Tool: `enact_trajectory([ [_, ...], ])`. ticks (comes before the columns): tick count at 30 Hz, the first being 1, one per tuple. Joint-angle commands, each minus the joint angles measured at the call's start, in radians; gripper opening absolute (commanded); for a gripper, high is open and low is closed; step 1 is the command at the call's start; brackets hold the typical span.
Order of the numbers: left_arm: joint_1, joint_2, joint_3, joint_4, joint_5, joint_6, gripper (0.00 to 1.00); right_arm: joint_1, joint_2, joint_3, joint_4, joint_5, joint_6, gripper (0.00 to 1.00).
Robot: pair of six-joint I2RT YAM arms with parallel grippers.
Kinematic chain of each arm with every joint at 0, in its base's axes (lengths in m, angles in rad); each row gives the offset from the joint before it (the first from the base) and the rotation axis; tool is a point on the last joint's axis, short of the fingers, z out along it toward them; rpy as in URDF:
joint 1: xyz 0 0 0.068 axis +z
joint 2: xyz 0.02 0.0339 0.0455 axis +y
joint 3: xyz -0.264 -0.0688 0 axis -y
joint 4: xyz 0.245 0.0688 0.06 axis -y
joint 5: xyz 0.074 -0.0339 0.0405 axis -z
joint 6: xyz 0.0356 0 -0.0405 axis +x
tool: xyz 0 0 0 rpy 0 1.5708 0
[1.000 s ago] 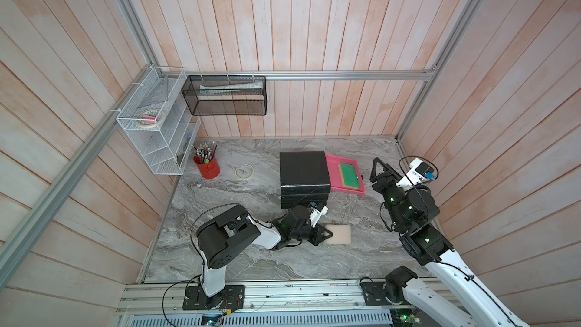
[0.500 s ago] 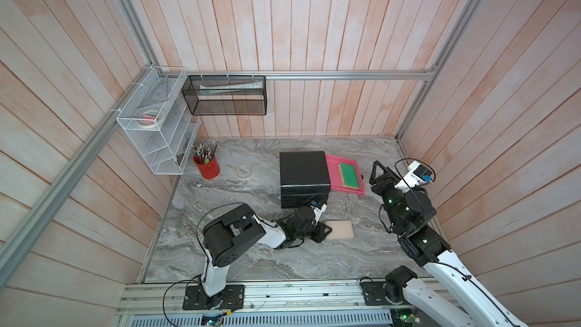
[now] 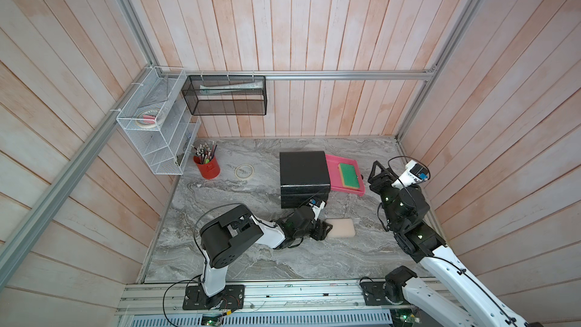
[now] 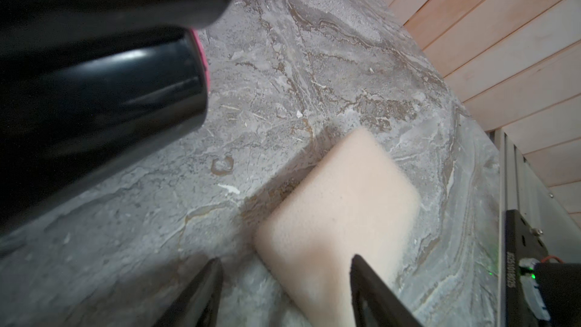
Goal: Take the sponge out of the drawer
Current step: Place the sponge at the center of the board, then pick up the sponge from the drawer.
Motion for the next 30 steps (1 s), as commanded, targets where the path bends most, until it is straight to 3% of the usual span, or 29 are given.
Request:
enact_trajectory([
  [1,-0.002,-0.042,-0.027,0.013,-0.032,0.025,0.72,-0.010,0.050,0.031,-0.035,0.036,-0.054,0.62],
  [5,-0.004,-0.108,-0.069,0.037,-0.014,0.031,0.76,-0.035,0.153,0.093,-0.075,0.022,-0.118,0.67],
  [6,-0.006,-0.144,-0.094,0.055,0.002,0.032,0.97,-0.045,0.185,0.115,-0.089,0.004,-0.135,0.68],
  [7,-0.008,-0.181,-0.125,0.072,0.020,0.029,1.00,-0.060,0.214,0.134,-0.101,-0.015,-0.142,0.69],
  [11,-0.046,-0.379,-0.230,0.114,0.086,0.021,1.00,-0.104,0.285,0.139,-0.061,-0.128,-0.147,0.75],
  [15,-0.123,-0.608,-0.327,0.111,-0.007,0.003,1.00,-0.120,0.332,0.150,-0.018,-0.172,-0.154,0.81],
  [17,-0.126,-0.683,-0.428,0.263,0.014,-0.053,1.00,-0.125,0.367,0.175,-0.021,-0.186,-0.169,0.82],
  [20,-0.126,-0.727,-0.641,0.696,0.058,-0.084,1.00,-0.131,0.430,0.225,-0.050,-0.205,-0.199,0.82],
  [22,-0.126,-0.734,-0.744,0.850,0.017,-0.104,1.00,-0.140,0.479,0.264,-0.076,-0.230,-0.224,0.82],
  [24,-0.126,-0.739,-0.745,0.813,0.000,-0.113,1.00,-0.144,0.535,0.313,-0.113,-0.247,-0.240,0.82],
  [27,-0.126,-0.748,-0.707,0.758,0.081,-0.057,1.00,-0.146,0.642,0.407,-0.201,-0.247,-0.269,0.80],
  [30,-0.126,-0.773,-0.706,0.706,0.040,-0.052,1.00,-0.145,0.720,0.468,-0.272,-0.247,-0.284,0.74],
])
